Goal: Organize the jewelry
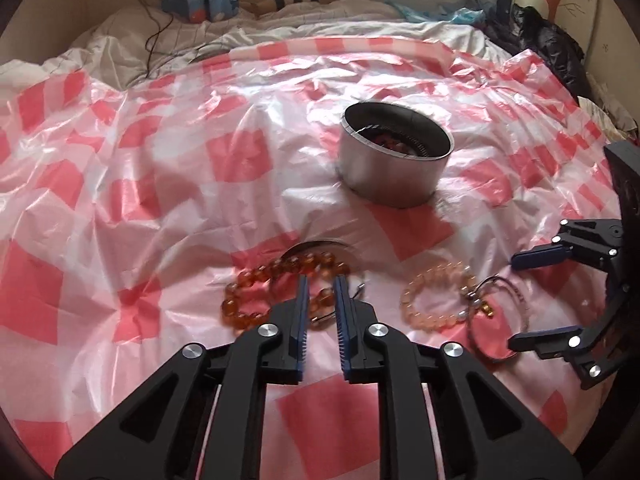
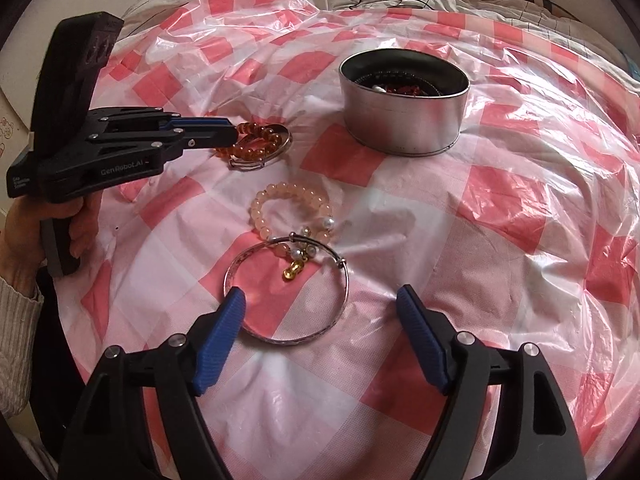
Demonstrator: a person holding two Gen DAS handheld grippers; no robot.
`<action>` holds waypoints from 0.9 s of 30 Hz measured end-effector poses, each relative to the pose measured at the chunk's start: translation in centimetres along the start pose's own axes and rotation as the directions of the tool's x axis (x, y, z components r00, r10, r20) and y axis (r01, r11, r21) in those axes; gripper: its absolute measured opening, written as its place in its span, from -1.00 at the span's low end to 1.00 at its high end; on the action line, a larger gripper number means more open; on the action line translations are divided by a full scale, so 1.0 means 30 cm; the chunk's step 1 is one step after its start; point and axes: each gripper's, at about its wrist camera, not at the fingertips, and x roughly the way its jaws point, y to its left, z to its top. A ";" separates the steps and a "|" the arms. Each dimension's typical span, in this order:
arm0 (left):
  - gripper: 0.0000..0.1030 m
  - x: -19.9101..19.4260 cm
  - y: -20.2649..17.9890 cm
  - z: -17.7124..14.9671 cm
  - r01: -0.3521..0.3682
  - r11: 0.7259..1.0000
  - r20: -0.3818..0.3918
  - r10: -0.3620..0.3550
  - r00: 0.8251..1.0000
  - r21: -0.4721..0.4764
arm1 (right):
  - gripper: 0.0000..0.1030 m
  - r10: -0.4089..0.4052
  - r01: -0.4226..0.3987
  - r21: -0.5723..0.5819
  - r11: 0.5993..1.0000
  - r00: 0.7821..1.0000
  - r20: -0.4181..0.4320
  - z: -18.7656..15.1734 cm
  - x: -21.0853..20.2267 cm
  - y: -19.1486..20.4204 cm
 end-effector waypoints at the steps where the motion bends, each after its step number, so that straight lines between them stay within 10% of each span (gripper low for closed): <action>1: -0.62 0.012 0.014 -0.009 -0.021 1.000 -0.023 0.021 1.000 0.002 | 0.49 -0.001 0.001 -0.002 1.000 1.000 -0.001 0.001 0.001 0.001; 15: -0.20 0.053 -0.068 -0.056 -0.136 0.951 -0.016 0.146 0.989 0.277 | 0.51 0.003 -0.003 -0.001 1.000 1.000 -0.001 0.003 0.004 0.002; 19: -0.72 0.035 -0.018 -0.053 0.033 0.989 -0.099 -0.019 0.995 0.142 | 0.50 0.007 -0.007 0.001 1.000 1.000 0.003 0.002 0.003 0.003; 22: -0.89 0.006 -0.030 -0.080 0.217 0.969 -0.145 -0.199 0.969 0.119 | 0.50 0.007 -0.007 0.000 1.000 1.000 0.004 0.000 0.002 0.004; 27: -0.88 -0.022 -0.028 -0.091 0.178 0.976 -0.110 -0.165 0.980 0.124 | 0.50 0.006 -0.006 0.004 1.000 1.000 0.006 -0.003 0.000 0.006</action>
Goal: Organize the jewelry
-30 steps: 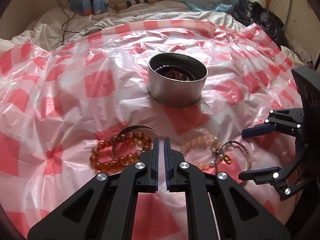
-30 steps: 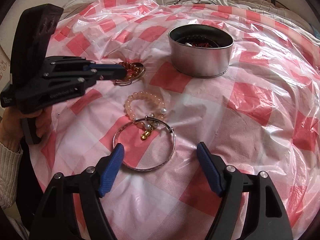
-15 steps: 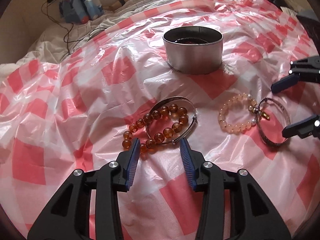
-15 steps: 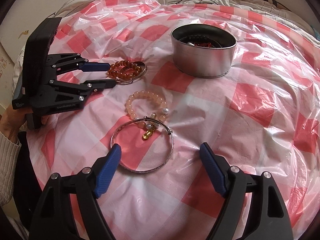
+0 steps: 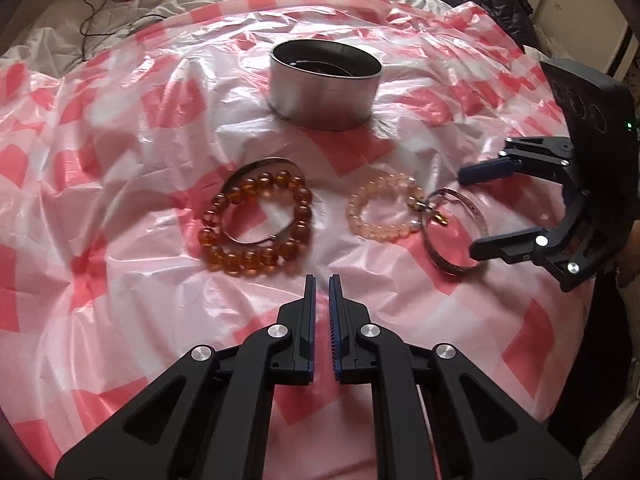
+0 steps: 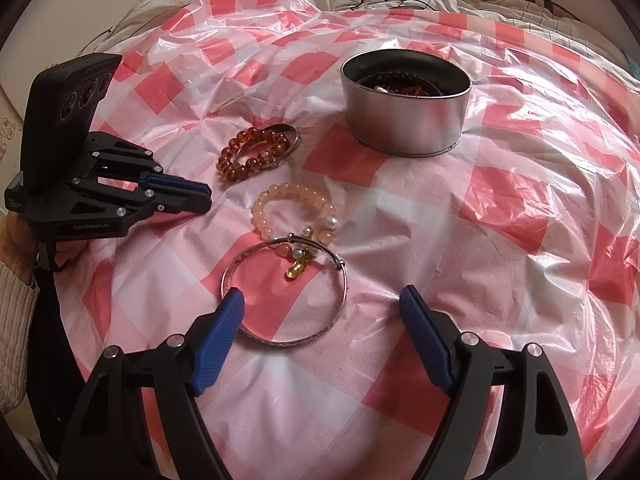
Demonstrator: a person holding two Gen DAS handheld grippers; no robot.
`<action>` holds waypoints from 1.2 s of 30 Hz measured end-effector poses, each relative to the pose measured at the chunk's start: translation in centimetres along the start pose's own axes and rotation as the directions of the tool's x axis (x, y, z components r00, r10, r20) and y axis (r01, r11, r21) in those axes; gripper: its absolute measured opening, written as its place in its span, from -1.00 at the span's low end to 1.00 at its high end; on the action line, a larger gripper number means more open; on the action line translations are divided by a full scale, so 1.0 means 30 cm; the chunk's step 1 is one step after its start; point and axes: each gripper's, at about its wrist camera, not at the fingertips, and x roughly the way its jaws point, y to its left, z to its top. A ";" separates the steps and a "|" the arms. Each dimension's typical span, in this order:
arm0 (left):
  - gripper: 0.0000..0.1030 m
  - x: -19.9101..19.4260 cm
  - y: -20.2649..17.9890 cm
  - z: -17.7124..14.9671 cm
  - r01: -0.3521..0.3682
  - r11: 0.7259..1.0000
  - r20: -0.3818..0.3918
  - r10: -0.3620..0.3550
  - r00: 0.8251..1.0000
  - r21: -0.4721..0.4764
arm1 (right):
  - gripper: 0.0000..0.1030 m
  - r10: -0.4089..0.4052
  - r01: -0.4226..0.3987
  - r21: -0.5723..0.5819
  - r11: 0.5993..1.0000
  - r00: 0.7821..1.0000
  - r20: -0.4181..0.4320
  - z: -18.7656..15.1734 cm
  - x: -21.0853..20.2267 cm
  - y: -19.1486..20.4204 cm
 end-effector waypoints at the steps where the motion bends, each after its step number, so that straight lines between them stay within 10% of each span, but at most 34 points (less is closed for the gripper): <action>1: -0.88 -0.005 0.012 0.005 -0.037 0.999 0.017 0.037 0.999 -0.009 | 0.50 0.000 0.000 0.001 1.000 1.000 0.001 0.001 0.000 -0.003; 14: -0.17 0.082 -0.112 0.075 -0.244 0.953 0.054 0.238 0.970 0.180 | 0.52 -0.004 0.004 -0.005 1.000 1.000 -0.003 0.007 0.011 -0.005; 17: -0.76 0.080 -0.086 0.088 -0.210 0.972 0.025 0.208 0.978 0.103 | 0.51 -0.002 0.002 -0.005 1.000 1.000 0.001 0.007 0.010 -0.005; 22: -0.81 0.004 -0.058 0.090 -0.017 1.000 0.086 0.018 0.996 -0.011 | 0.50 0.001 -0.001 -0.004 1.000 1.000 0.007 0.006 0.006 -0.005; 31: -0.80 -0.190 0.029 0.076 0.284 0.949 0.354 -0.222 0.909 -0.135 | 0.16 0.024 -0.024 0.004 1.000 0.998 0.050 0.005 -0.030 -0.004; 36: -0.80 -0.190 0.046 0.079 0.320 0.931 0.369 -0.238 0.899 -0.178 | -0.19 0.000 0.000 0.018 1.000 1.000 0.018 -0.006 -0.015 -0.014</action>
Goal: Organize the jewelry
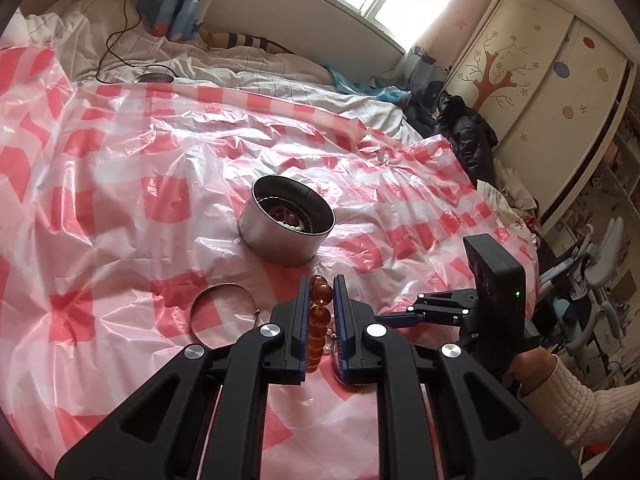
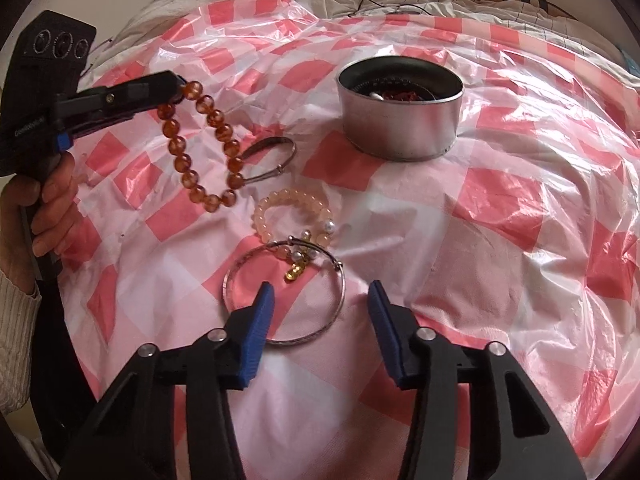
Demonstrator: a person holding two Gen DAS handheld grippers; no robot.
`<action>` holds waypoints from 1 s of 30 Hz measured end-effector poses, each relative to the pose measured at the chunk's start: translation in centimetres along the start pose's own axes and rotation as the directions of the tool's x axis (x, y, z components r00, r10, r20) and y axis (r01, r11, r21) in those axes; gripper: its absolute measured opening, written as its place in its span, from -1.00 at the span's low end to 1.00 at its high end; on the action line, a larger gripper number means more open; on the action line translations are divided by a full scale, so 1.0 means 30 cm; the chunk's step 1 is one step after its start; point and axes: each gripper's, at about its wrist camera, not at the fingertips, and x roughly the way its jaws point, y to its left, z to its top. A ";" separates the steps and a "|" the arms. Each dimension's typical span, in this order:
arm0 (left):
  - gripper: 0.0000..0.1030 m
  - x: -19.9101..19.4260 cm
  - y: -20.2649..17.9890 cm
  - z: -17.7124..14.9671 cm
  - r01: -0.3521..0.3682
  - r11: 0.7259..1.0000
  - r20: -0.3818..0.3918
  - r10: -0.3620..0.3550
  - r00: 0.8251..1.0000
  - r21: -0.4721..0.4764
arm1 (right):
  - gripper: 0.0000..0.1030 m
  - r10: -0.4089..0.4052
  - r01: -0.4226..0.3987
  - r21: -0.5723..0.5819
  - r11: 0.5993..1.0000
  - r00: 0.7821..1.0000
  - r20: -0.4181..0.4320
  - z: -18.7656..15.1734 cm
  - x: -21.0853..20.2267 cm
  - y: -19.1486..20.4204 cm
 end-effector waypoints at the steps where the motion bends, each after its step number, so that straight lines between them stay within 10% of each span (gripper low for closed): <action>1: -0.80 0.005 0.003 -0.002 -0.008 1.000 -0.008 0.008 1.000 -0.003 | -0.24 -0.007 0.007 0.001 1.000 1.000 0.000 0.004 0.003 -0.001; 7: -0.80 0.049 0.007 -0.009 -0.026 1.000 -0.054 0.026 0.998 -0.013 | -0.86 -0.060 0.063 -0.051 0.997 0.997 0.049 -0.002 -0.022 0.034; 18: -0.80 0.093 -0.046 0.005 0.052 0.999 -0.041 -0.052 0.998 -0.015 | -0.88 -0.068 0.040 0.122 0.992 0.970 0.233 0.022 -0.180 -0.104; 21: -0.80 0.114 -0.057 0.009 0.055 0.998 -0.047 -0.055 0.997 -0.008 | -0.88 0.049 -0.080 0.157 0.984 0.980 0.190 0.032 -0.152 -0.132; 23: -0.80 0.122 -0.057 0.013 0.053 0.999 -0.049 -0.053 0.997 -0.007 | -0.76 0.087 -0.112 0.151 0.982 0.983 0.163 0.036 -0.140 -0.117; 25: -0.80 0.124 -0.049 0.013 0.049 0.999 -0.051 -0.050 0.997 -0.009 | 0.29 0.106 -0.124 0.137 0.983 0.985 0.133 0.034 -0.120 -0.088; 30: -0.80 0.126 -0.052 0.011 0.047 0.999 -0.057 -0.047 0.997 -0.003 | 0.02 0.067 -0.075 0.076 0.994 0.992 0.104 0.022 -0.089 -0.021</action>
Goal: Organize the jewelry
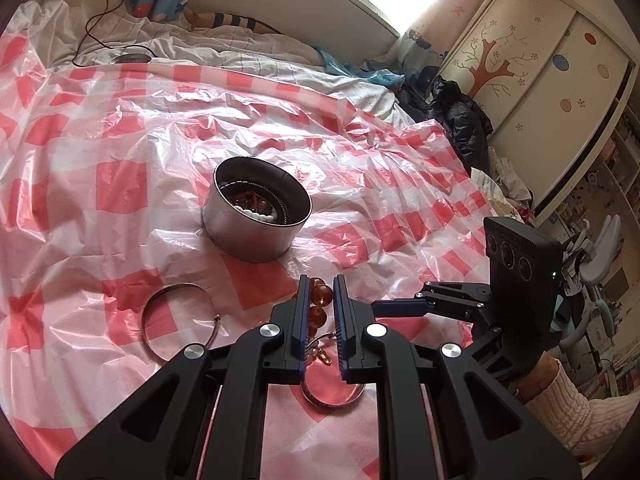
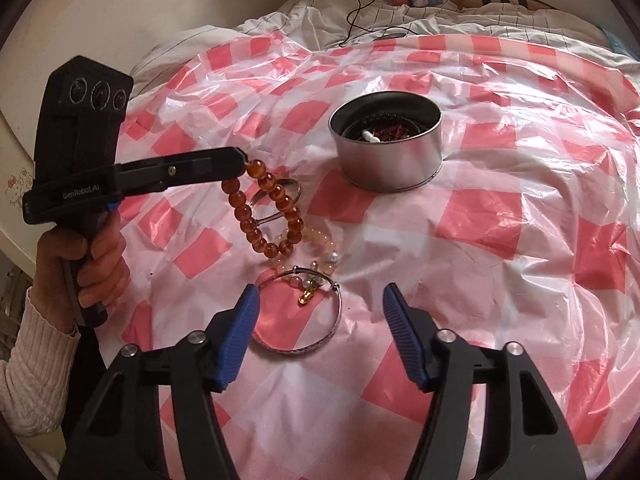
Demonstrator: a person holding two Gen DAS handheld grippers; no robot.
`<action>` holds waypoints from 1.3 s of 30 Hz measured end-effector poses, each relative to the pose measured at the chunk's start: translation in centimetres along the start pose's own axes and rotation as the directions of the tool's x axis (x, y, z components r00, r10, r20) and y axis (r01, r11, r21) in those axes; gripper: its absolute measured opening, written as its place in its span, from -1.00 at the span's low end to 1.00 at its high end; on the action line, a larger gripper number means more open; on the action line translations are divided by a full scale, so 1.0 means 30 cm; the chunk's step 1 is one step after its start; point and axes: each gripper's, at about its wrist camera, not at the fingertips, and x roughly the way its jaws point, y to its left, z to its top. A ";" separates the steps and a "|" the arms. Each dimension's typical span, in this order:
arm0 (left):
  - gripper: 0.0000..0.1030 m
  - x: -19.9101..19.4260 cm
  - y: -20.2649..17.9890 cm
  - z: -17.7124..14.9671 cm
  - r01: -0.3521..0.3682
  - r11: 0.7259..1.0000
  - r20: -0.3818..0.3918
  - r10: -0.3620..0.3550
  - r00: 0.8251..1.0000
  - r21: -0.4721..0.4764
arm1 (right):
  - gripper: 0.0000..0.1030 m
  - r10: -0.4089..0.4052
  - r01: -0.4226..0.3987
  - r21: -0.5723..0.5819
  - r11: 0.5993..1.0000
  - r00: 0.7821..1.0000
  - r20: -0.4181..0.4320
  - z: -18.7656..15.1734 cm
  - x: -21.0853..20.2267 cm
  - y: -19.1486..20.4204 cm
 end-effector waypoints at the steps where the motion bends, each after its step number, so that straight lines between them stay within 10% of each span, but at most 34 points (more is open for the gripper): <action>1: -0.80 0.000 -0.001 0.000 -0.002 1.000 -0.001 0.002 1.000 0.002 | -0.09 -0.017 0.016 -0.011 1.000 1.000 -0.013 -0.006 0.013 0.005; 10: -0.80 0.005 0.000 0.001 -0.009 1.000 -0.006 0.009 1.000 0.006 | -0.83 -0.116 0.108 -0.134 0.985 0.992 -0.050 -0.051 0.072 0.087; 24: -0.80 -0.008 0.002 0.004 0.006 1.000 0.005 -0.006 1.000 0.003 | -0.90 -0.052 0.051 0.027 0.998 0.998 0.043 -0.182 -0.073 0.087; 26: -0.80 -0.008 -0.002 -0.002 0.004 1.000 -0.013 -0.004 1.000 0.014 | -0.68 -0.034 0.031 0.073 0.997 0.999 0.034 -0.176 -0.065 0.063; 28: -0.80 0.007 -0.018 -0.009 -0.014 0.999 -0.039 0.016 0.999 0.049 | 0.17 -0.018 0.013 0.099 0.995 0.999 0.051 -0.168 -0.064 0.050; 35: -0.78 0.116 -0.030 -0.053 -0.182 0.974 -0.144 0.201 0.969 0.134 | 0.17 -0.076 0.076 0.071 0.995 0.997 0.011 -0.137 0.018 0.064; 39: -0.77 0.162 -0.028 -0.064 -0.225 0.958 -0.176 0.256 0.950 0.176 | -0.46 -0.146 0.146 -0.041 0.988 0.989 0.006 -0.151 0.038 0.125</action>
